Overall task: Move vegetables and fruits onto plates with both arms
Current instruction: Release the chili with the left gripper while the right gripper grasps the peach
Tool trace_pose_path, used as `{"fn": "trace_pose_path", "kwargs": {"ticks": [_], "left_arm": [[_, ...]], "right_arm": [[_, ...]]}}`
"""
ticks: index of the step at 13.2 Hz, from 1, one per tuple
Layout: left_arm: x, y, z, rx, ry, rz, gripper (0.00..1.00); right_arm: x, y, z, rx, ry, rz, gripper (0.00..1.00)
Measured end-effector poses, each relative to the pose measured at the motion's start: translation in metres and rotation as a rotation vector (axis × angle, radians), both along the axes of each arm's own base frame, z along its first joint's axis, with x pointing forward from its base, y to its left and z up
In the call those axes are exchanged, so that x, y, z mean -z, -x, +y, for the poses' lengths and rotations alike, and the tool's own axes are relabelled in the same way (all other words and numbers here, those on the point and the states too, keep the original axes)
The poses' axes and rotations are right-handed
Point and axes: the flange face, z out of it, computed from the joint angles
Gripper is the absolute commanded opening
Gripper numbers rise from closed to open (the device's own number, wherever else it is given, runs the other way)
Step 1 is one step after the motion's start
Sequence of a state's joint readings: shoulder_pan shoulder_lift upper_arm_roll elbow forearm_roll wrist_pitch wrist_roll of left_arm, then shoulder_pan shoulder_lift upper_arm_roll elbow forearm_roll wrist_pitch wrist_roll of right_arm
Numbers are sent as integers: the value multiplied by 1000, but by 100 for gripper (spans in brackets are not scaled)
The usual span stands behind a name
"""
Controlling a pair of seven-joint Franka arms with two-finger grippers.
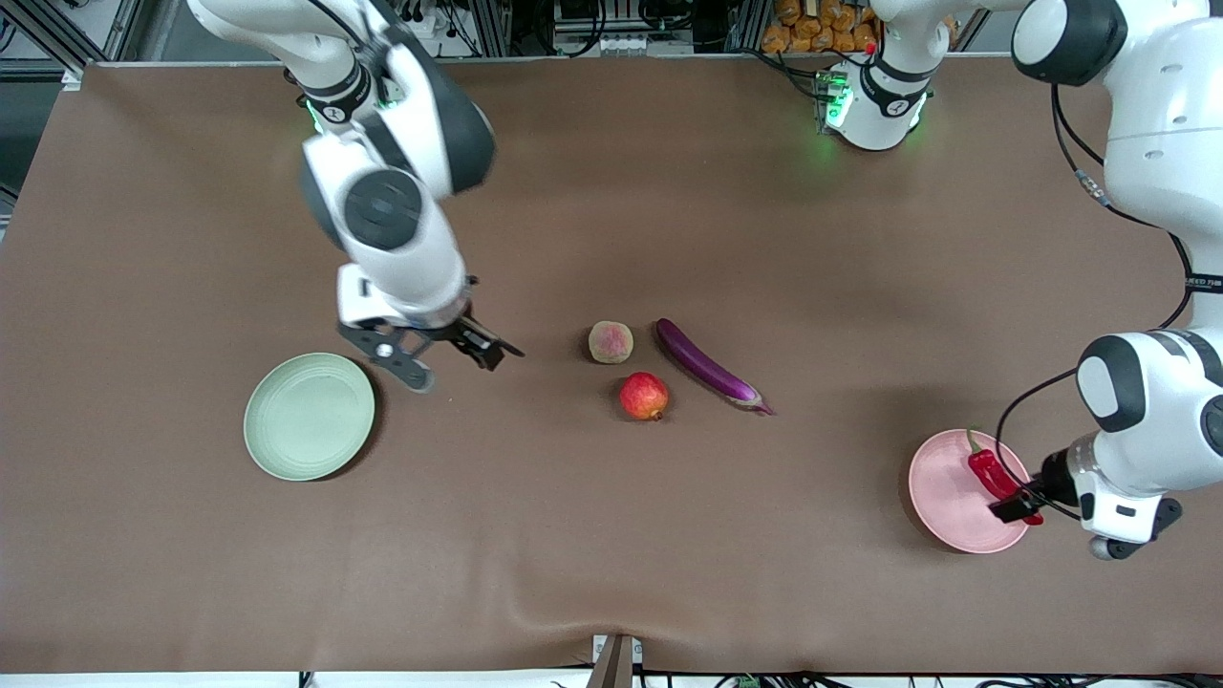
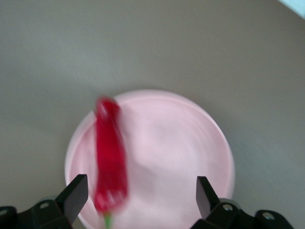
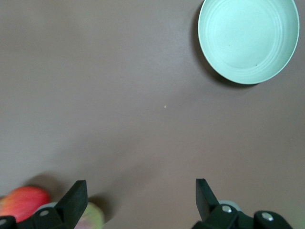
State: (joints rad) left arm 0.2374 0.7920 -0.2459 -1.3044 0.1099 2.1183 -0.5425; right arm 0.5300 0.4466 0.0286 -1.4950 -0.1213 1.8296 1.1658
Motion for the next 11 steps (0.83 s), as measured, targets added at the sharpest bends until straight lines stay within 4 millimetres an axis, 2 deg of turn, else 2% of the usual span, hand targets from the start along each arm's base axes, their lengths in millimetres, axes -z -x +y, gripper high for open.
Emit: {"fn": "trace_pose_path", "kwargs": {"ticks": [2, 4, 7, 9, 11], "left_arm": [[-25, 11, -58, -78, 47, 63, 100], [-32, 32, -123, -142, 57, 96, 100], [-11, 78, -213, -272, 72, 45, 100], [13, 114, -259, -353, 83, 46, 100], [27, 142, -303, -407, 84, 69, 100]], "right_arm": [[40, 11, 32, -18, -9, 24, 100], [63, 14, 62, 70, -134, 20, 100], [98, 24, 97, 158, -191, -12, 100], [124, 34, 116, 175, -219, -37, 100], [155, 46, 124, 179, -241, -60, 100]]}}
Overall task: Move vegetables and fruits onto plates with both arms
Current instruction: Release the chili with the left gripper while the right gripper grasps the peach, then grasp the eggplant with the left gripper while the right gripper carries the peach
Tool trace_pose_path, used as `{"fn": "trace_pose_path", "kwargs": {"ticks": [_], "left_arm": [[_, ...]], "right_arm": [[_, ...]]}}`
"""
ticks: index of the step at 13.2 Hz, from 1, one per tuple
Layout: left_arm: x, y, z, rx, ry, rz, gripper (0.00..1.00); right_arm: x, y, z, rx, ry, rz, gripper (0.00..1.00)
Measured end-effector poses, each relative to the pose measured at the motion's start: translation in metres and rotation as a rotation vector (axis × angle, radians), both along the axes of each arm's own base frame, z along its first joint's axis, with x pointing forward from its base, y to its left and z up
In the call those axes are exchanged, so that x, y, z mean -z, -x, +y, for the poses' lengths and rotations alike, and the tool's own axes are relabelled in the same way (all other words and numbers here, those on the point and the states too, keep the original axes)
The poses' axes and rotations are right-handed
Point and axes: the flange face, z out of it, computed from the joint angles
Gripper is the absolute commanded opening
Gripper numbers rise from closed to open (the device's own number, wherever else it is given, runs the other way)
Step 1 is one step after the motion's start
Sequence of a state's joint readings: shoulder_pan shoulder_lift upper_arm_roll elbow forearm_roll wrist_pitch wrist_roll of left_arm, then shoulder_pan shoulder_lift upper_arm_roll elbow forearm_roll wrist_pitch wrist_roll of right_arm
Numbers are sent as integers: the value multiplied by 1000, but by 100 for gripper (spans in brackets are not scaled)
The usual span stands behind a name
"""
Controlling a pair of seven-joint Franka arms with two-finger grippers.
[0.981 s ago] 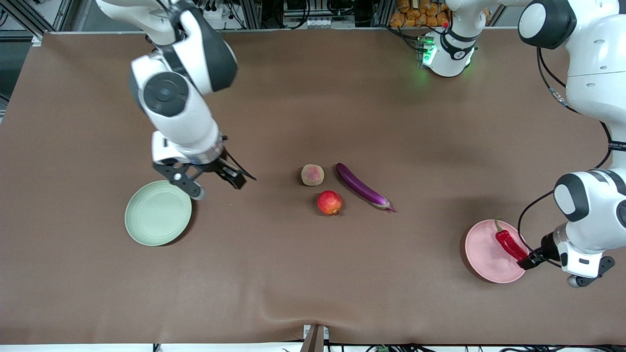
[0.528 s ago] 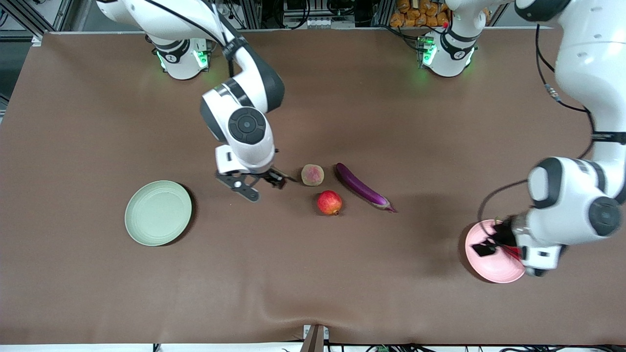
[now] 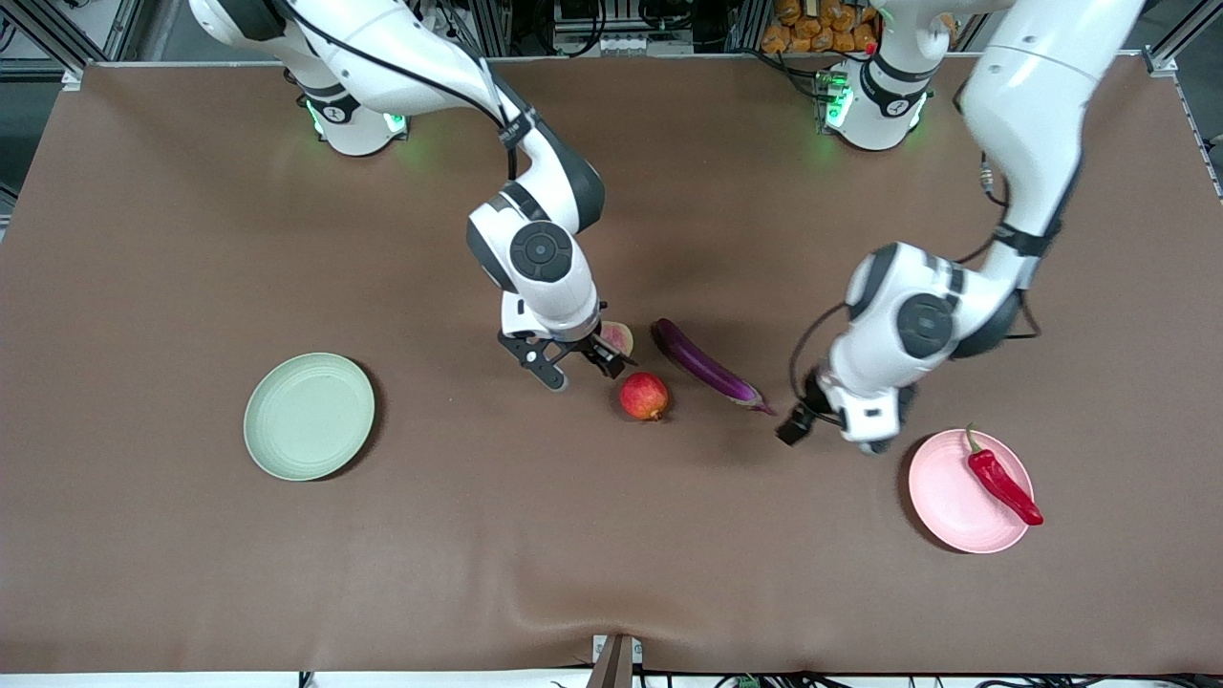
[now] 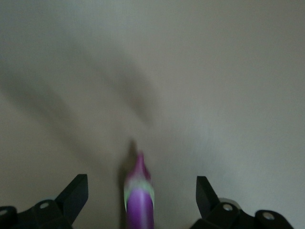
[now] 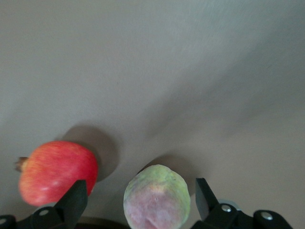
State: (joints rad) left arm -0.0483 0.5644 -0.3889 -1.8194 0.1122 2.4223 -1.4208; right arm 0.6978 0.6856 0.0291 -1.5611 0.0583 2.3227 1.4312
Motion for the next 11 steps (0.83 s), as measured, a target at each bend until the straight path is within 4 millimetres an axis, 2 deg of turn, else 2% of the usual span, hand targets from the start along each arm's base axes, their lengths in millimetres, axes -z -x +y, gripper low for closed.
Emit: {"fn": "trace_pose_path", "kwargs": {"ticks": [3, 6, 7, 8, 9, 10, 11], "left_arm": [[12, 30, -48, -33, 25, -16, 100], [38, 65, -70, -27, 55, -36, 100], [46, 76, -76, -15, 52, -26, 100], [52, 83, -79, -9, 48, -16, 100], [57, 87, -80, -6, 44, -8, 99], [62, 89, -80, -4, 41, 0, 86], [67, 91, -81, -3, 41, 6, 83]], "right_arm": [[30, 12, 2, 21, -8, 19, 100], [43, 23, 16, 72, -54, 13, 100], [47, 27, 20, 75, -55, 16, 69], [50, 32, 24, 72, -54, 20, 19], [50, 35, 26, 65, -51, 23, 0], [48, 36, 28, 55, -45, 24, 0], [48, 38, 26, 35, -26, 44, 0]]}}
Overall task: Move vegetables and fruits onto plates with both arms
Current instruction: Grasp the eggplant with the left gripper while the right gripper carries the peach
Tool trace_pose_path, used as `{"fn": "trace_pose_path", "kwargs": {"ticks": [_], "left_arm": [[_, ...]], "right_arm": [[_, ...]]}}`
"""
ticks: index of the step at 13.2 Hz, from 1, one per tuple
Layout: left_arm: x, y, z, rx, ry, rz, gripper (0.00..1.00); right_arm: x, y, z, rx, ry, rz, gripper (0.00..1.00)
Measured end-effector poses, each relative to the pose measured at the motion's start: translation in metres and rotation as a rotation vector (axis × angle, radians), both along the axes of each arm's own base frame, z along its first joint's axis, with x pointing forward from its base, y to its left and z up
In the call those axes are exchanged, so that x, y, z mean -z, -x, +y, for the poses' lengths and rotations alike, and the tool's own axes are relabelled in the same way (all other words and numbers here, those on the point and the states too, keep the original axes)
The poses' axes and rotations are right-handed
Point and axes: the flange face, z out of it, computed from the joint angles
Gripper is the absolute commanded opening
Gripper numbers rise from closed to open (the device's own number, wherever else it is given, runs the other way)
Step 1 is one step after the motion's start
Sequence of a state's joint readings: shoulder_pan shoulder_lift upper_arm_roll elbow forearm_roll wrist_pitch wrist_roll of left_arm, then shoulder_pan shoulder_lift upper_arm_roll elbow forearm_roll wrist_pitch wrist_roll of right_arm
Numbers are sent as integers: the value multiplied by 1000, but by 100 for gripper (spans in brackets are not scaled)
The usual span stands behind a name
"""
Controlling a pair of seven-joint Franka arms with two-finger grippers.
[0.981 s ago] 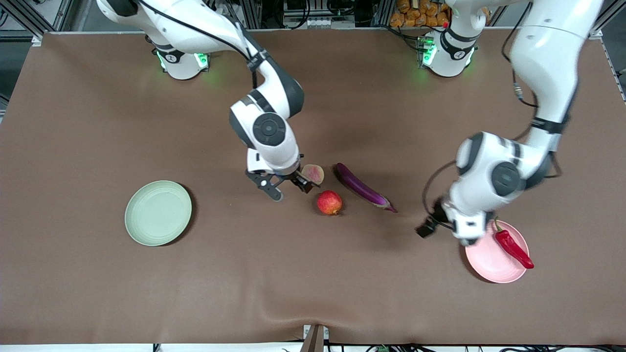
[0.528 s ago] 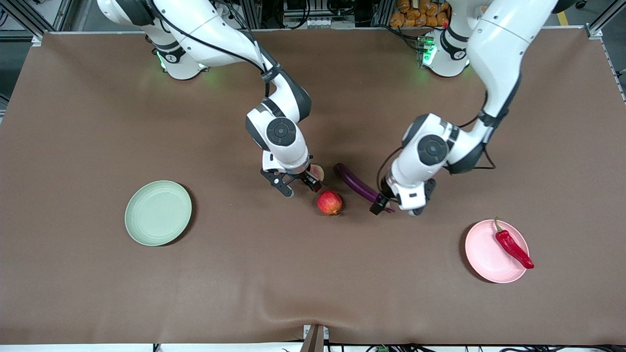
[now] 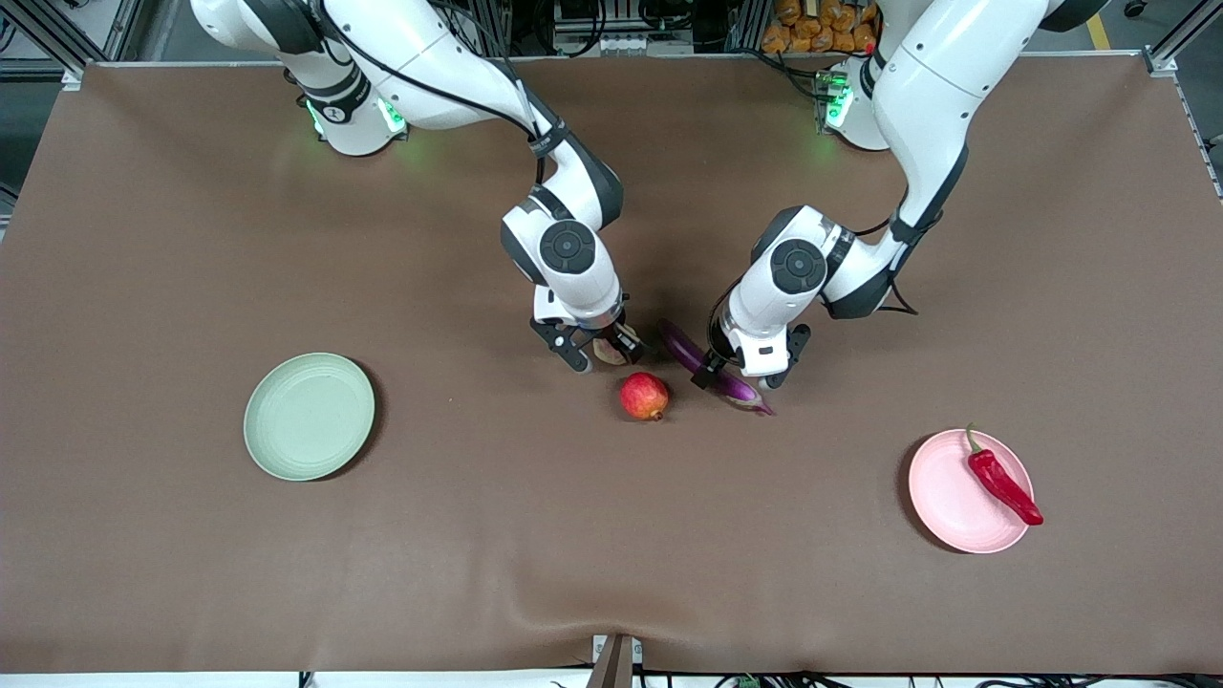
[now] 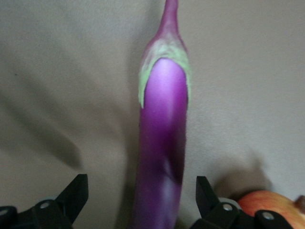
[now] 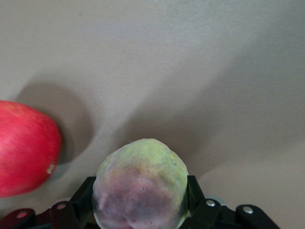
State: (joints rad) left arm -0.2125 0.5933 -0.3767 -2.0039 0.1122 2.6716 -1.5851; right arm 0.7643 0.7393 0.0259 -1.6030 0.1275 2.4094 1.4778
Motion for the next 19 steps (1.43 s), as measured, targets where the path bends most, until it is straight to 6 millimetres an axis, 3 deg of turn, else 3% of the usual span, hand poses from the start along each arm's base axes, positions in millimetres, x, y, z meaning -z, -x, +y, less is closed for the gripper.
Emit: {"fn": "trace_pose_path", "kwargs": {"ticks": [2, 3, 5, 8, 10, 12, 15, 19], "left_arm": [[11, 2, -1, -2, 10, 1, 83], [15, 2, -1, -6, 15, -1, 70], [20, 3, -2, -6, 22, -6, 0], [15, 0, -6, -3, 29, -41, 0], [-3, -15, 3, 3, 10, -74, 0], [-39, -40, 28, 41, -81, -94, 0], [-105, -84, 84, 72, -172, -128, 0], [-140, -122, 154, 202, -230, -125, 0]], "right_arm": [[-4, -8, -13, -36, 52, 52, 0], [-10, -20, -28, -48, 72, 75, 0], [-43, -55, -74, -93, 90, 115, 0], [-114, -108, -182, -206, 74, 165, 0], [-137, -134, -259, -259, 48, 175, 0], [-133, -150, -323, -323, 45, 188, 0], [-111, -154, -406, -410, 53, 228, 0], [-70, -145, -481, -472, 28, 215, 0]]}}
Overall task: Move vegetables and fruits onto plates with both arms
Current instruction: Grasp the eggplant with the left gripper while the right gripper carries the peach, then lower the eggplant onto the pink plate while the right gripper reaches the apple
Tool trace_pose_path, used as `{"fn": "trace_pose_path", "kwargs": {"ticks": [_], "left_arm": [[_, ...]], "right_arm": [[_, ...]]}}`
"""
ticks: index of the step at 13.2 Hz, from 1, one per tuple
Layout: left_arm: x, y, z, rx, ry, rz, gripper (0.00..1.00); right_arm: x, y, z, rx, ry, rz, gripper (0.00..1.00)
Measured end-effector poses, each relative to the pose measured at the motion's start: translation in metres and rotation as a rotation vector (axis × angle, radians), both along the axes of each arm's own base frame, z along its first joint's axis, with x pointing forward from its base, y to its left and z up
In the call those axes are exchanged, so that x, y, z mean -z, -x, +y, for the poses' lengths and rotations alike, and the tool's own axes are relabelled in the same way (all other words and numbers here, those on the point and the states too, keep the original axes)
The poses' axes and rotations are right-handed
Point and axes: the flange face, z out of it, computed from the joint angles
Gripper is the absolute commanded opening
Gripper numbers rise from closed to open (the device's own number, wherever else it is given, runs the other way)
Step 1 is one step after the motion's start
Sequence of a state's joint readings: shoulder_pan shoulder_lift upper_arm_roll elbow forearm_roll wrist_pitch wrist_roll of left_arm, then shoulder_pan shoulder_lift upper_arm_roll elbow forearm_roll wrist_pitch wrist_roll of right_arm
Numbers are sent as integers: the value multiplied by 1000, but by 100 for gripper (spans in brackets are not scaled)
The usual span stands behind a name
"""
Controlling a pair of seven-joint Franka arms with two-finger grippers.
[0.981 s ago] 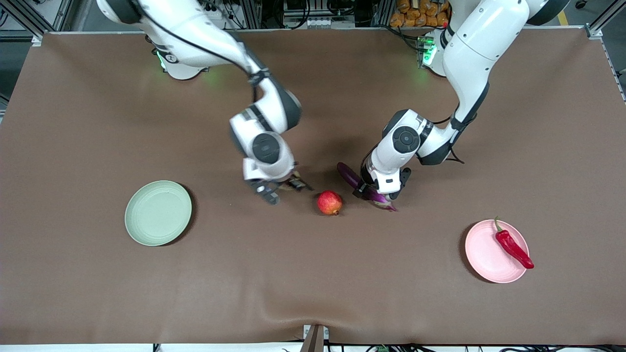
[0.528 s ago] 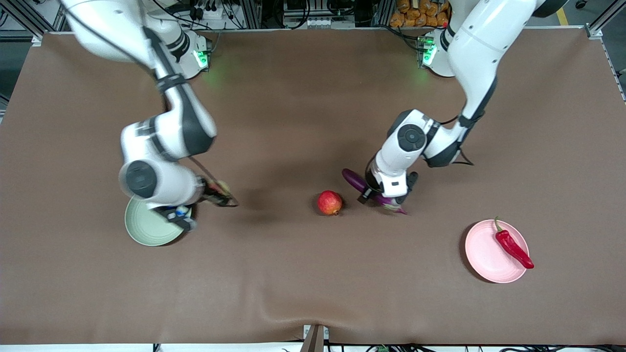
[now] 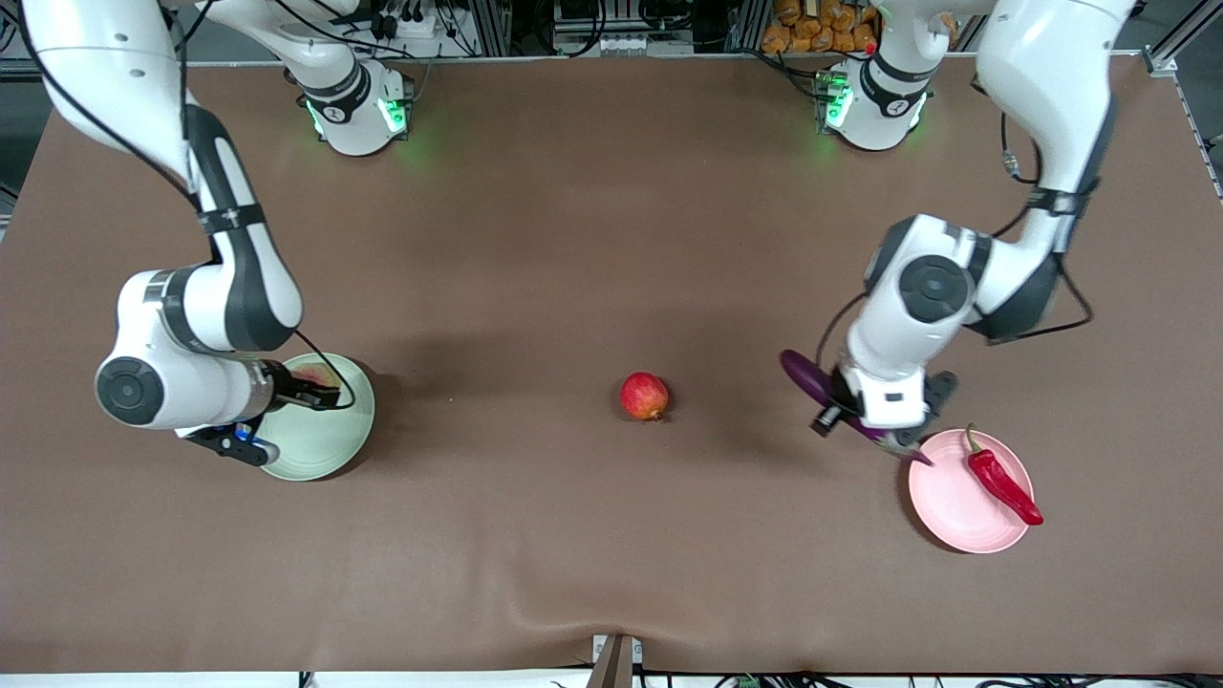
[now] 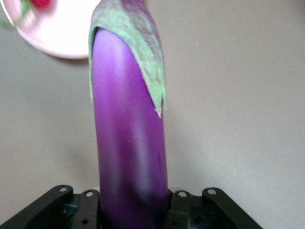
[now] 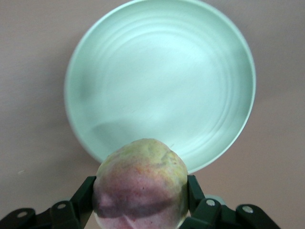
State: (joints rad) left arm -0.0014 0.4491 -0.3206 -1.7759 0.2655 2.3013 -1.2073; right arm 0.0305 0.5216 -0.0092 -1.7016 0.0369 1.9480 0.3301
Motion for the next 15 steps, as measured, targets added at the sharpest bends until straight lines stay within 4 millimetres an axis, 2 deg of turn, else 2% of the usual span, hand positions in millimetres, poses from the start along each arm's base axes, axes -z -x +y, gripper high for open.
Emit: {"fn": "trace_pose_path", "kwargs": {"ticks": [2, 3, 4, 5, 7, 8, 10, 12, 13, 15], "left_arm": [[-4, -14, 48, 98, -27, 13, 0], [-3, -20, 76, 144, -37, 18, 0], [-1, -27, 104, 183, -44, 22, 0], [0, -34, 130, 218, -49, 22, 0], [2, -47, 161, 281, -53, 13, 0], [2, -54, 165, 309, -53, 6, 0], [8, -65, 164, 361, -49, 0, 0], [21, -74, 164, 382, -39, 3, 0], [30, -78, 165, 382, -33, 7, 0], [52, -86, 174, 369, -24, 22, 0]], "right_arm": [[18, 3, -32, -15, -15, -43, 0], [26, 5, -37, -17, -16, -63, 0], [34, 7, -37, -19, -16, -73, 42], [41, 9, -34, -22, -18, -73, 99], [53, 12, -33, -24, -20, -61, 100], [55, 12, -33, -23, -20, -58, 100], [46, 10, -30, -27, -24, -54, 100], [12, 1, -15, -22, -51, -25, 100], [-13, -5, 0, 6, -78, -10, 100], [-58, -14, 44, 102, -103, -14, 100]]}}
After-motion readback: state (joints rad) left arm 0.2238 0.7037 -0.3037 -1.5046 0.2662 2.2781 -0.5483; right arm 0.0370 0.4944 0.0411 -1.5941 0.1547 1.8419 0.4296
